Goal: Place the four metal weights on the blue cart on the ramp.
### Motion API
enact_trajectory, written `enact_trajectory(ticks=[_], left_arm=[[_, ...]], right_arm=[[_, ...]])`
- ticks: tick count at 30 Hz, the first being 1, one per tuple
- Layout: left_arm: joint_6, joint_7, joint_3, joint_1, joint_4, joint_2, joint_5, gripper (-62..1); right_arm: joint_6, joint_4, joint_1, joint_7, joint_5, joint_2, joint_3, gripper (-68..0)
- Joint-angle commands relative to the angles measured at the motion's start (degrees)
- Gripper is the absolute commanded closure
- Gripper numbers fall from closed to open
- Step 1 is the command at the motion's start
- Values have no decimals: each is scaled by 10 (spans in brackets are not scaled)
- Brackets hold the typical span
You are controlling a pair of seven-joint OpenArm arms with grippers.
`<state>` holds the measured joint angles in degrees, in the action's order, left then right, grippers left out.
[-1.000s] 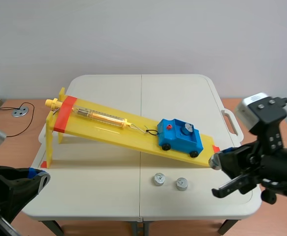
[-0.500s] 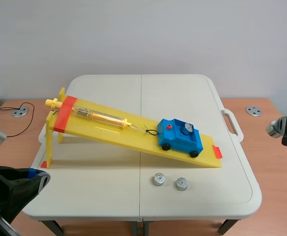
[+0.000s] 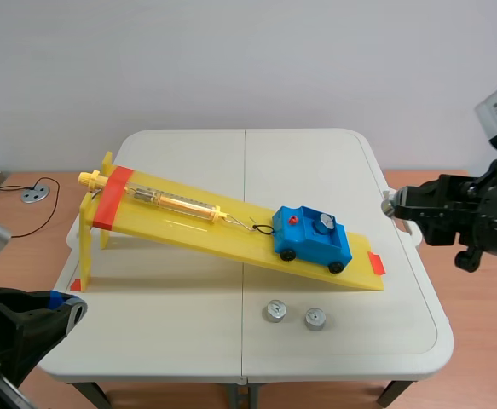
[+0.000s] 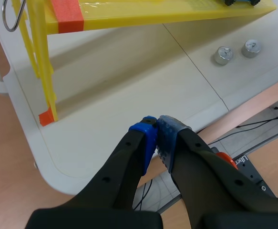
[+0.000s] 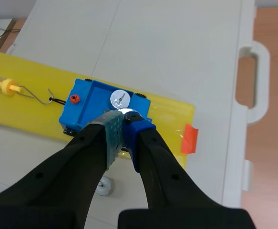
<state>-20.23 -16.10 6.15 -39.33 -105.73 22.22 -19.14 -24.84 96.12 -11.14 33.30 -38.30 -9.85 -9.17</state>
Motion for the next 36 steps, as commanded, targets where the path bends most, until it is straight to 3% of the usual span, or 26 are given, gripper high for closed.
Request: enact_trajectory(ticks=[1, 17, 33, 36], left_arm=[[-16, 56, 9, 5, -38, -5, -25, -34], [-16, 56, 9, 5, -38, -5, -25, -34], [-16, 56, 9, 5, -38, -5, -25, -34], [-16, 56, 9, 5, -38, -5, -25, -34]], right_arm=[[-16, 22, 56, -90, -19, -10, 9, -7], [-15, -109, 158, -121, 48, 57, 68, -7], [0, -176, 186, -156, 84, 67, 80, -8], [-1, -176, 186, -157, 83, 67, 80, -87]])
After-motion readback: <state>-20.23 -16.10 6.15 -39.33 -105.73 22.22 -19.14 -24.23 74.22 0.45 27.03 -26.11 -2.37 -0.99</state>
